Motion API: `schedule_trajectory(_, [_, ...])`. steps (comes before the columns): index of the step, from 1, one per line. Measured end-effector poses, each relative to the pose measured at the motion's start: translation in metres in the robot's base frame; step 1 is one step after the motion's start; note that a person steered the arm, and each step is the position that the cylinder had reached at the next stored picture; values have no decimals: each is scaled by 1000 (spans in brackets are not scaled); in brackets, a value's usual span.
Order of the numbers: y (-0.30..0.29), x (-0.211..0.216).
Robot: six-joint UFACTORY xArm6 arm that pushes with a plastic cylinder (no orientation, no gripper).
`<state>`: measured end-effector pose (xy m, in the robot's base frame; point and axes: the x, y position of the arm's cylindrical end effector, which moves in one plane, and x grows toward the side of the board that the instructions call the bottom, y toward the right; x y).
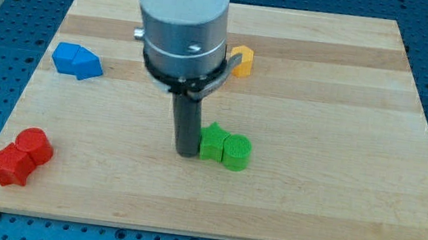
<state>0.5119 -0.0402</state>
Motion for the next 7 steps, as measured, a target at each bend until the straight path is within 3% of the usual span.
schedule_trajectory(1, [-8,-3])
schedule_trajectory(2, [-11,30])
schedule_trajectory(3, [42,41])
schedule_trajectory(6, [100,-30])
schedule_trajectory(7, [126,-36])
